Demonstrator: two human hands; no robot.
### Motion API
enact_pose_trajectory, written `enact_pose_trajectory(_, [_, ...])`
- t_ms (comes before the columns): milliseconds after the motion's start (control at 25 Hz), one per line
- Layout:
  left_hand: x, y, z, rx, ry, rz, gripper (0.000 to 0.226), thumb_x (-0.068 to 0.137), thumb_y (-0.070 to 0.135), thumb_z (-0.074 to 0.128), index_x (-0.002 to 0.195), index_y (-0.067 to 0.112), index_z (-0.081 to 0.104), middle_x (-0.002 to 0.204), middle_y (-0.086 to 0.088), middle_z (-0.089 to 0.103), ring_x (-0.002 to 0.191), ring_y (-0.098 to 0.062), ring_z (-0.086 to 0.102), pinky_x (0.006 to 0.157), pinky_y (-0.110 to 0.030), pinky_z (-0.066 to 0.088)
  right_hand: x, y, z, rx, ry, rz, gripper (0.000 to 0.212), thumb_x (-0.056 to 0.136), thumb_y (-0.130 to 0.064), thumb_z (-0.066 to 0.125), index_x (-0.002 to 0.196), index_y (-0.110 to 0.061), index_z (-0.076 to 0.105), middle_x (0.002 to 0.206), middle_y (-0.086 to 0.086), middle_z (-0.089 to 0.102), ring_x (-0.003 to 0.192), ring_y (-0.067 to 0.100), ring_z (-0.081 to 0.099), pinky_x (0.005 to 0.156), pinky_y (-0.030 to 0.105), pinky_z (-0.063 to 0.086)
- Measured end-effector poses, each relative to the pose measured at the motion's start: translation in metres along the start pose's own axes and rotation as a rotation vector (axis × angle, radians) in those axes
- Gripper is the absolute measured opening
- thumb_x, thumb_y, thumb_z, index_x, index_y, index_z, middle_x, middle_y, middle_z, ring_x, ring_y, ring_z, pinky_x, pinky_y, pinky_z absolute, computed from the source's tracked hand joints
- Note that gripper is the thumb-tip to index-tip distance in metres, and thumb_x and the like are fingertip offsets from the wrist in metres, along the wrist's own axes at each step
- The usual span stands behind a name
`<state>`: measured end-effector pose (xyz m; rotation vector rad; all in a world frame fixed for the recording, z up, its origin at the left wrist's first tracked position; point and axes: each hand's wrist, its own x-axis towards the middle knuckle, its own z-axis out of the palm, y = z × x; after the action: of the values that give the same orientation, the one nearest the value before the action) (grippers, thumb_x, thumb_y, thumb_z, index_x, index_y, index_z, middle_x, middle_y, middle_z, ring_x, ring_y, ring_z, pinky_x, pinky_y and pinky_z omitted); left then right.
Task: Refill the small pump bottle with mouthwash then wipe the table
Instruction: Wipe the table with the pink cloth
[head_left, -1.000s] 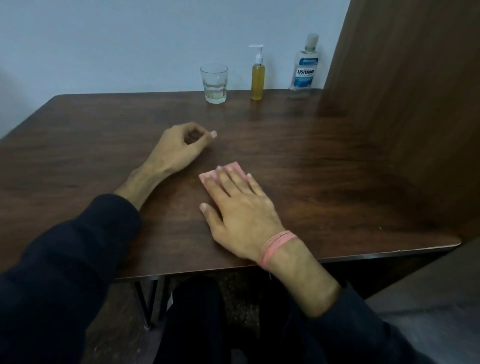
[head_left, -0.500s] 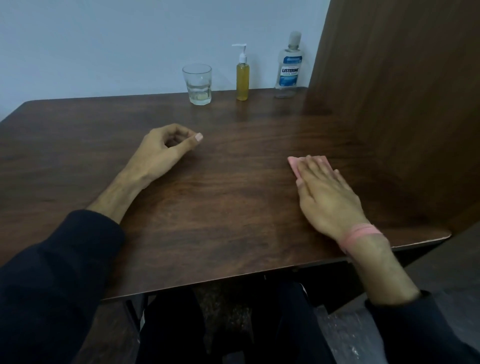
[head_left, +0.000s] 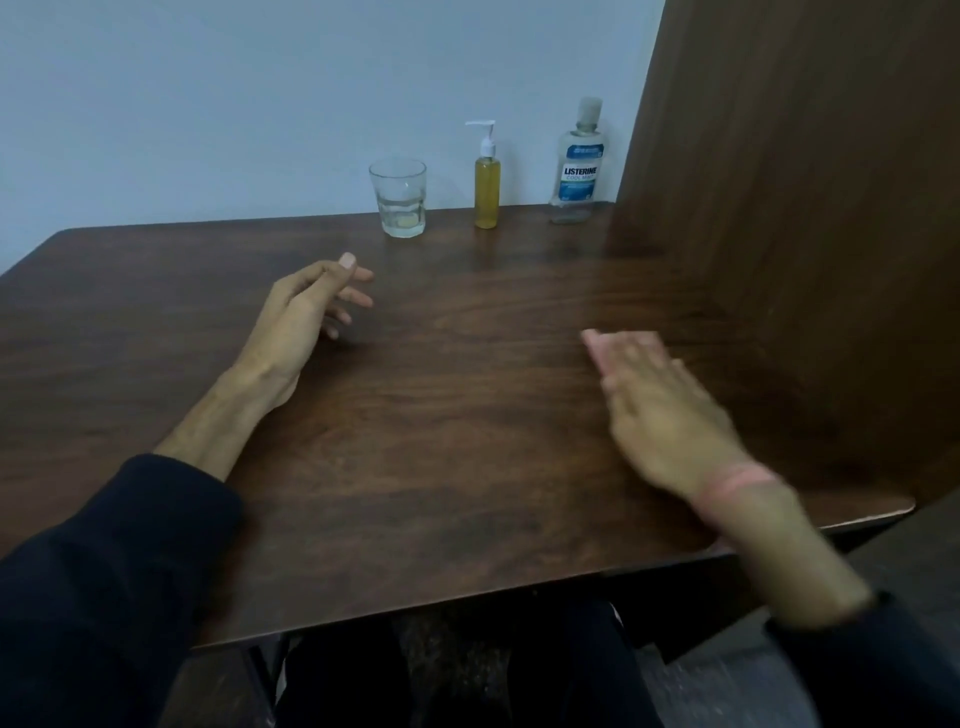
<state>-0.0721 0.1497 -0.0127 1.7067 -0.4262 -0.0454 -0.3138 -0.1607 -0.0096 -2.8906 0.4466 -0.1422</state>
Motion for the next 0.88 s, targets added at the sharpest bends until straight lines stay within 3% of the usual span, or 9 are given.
enact_pose_trajectory(120, [0.004,0.000,0.001,-0.079,0.028,-0.033,0.051,0.100,0.073,0.060,0.109,0.032,0.090,0.095,0.005,0.084,0.072,-0.003,0.063,0.068,-0.027,0.048,0.060,0.054,-0.018,-0.032,-0.074,0.285,0.067,0.115,-0.053,0.020,0.175,-0.029,0.006,0.183,0.000,0.003,0.169,0.021,0.000,0.136,0.044,0.006])
enact_pose_trajectory(240, [0.006,0.003,0.001,-0.153,0.028,-0.091,0.052,0.095,0.074,0.062,0.101,0.032,0.091,0.086,0.006,0.081,0.065,-0.003,0.059,0.068,-0.031,0.043,0.115,0.028,-0.006,-0.033,-0.068,0.318,0.073,0.112,-0.057,0.022,0.175,-0.024,0.006,0.183,0.004,0.002,0.169,0.024,0.000,0.137,0.046,0.004])
enact_pose_trajectory(360, [0.006,0.004,0.000,-0.254,0.073,-0.134,0.048,0.091,0.071,0.066,0.091,0.030,0.091,0.080,0.011,0.072,0.061,-0.002,0.050,0.060,-0.026,0.040,0.139,-0.066,0.017,-0.015,-0.075,0.065,0.070,0.112,-0.054,0.021,0.175,-0.028,0.006,0.183,0.004,-0.001,0.169,0.026,-0.003,0.136,0.046,0.001])
enact_pose_trajectory(480, [0.007,0.008,-0.007,-0.291,0.345,-0.120,0.027,0.089,0.054,0.070,0.089,0.028,0.076,0.083,0.013,0.055,0.060,-0.002,0.042,0.057,-0.025,0.035,0.112,-0.173,0.042,-0.007,-0.107,-0.271,0.067,0.114,-0.052,0.020,0.175,-0.027,0.006,0.183,0.004,-0.001,0.169,0.025,-0.005,0.137,0.045,-0.001])
enact_pose_trajectory(560, [0.008,0.010,-0.017,-0.336,0.477,-0.134,0.018,0.094,0.045,0.068,0.092,0.027,0.068,0.087,0.011,0.051,0.064,-0.005,0.039,0.059,-0.026,0.034,0.072,-0.203,0.049,-0.033,-0.098,-0.475,0.066,0.115,-0.048,0.021,0.175,-0.023,0.010,0.184,0.002,0.004,0.169,0.022,-0.003,0.137,0.043,0.000])
enact_pose_trajectory(640, [0.009,0.010,-0.025,-0.413,0.468,-0.175,0.015,0.104,0.037,0.067,0.092,0.027,0.068,0.088,0.009,0.051,0.066,-0.006,0.037,0.057,-0.024,0.033,0.030,-0.183,0.047,-0.036,-0.098,-0.667,0.064,0.116,-0.046,0.019,0.175,-0.024,0.012,0.183,-0.002,0.006,0.169,0.016,-0.003,0.137,0.039,0.002])
enact_pose_trajectory(720, [0.010,0.009,-0.032,-0.454,0.414,-0.218,0.019,0.107,0.035,0.066,0.090,0.026,0.068,0.083,0.010,0.051,0.063,-0.006,0.036,0.054,-0.024,0.031,0.003,-0.131,0.039,-0.026,-0.105,-0.745,0.063,0.114,-0.051,0.011,0.175,-0.035,0.006,0.182,-0.013,-0.001,0.167,0.006,-0.009,0.136,0.031,-0.003])
enact_pose_trajectory(800, [0.014,0.010,-0.040,-0.466,0.369,-0.270,0.021,0.107,0.039,0.067,0.090,0.026,0.068,0.077,0.011,0.051,0.059,-0.007,0.036,0.052,-0.025,0.029,0.012,-0.067,0.026,-0.021,-0.101,-0.607,0.058,0.111,-0.056,0.001,0.169,-0.055,-0.005,0.178,-0.025,-0.010,0.163,-0.004,-0.015,0.131,0.020,-0.010])
enact_pose_trajectory(880, [0.017,0.013,-0.042,-0.496,0.352,-0.314,0.022,0.107,0.040,0.066,0.090,0.026,0.067,0.075,0.010,0.050,0.058,-0.007,0.036,0.053,-0.026,0.028,0.053,-0.014,0.002,-0.017,-0.125,-0.333,0.054,0.111,-0.056,0.000,0.164,-0.061,-0.007,0.178,-0.025,-0.009,0.164,-0.002,-0.014,0.132,0.022,-0.008])
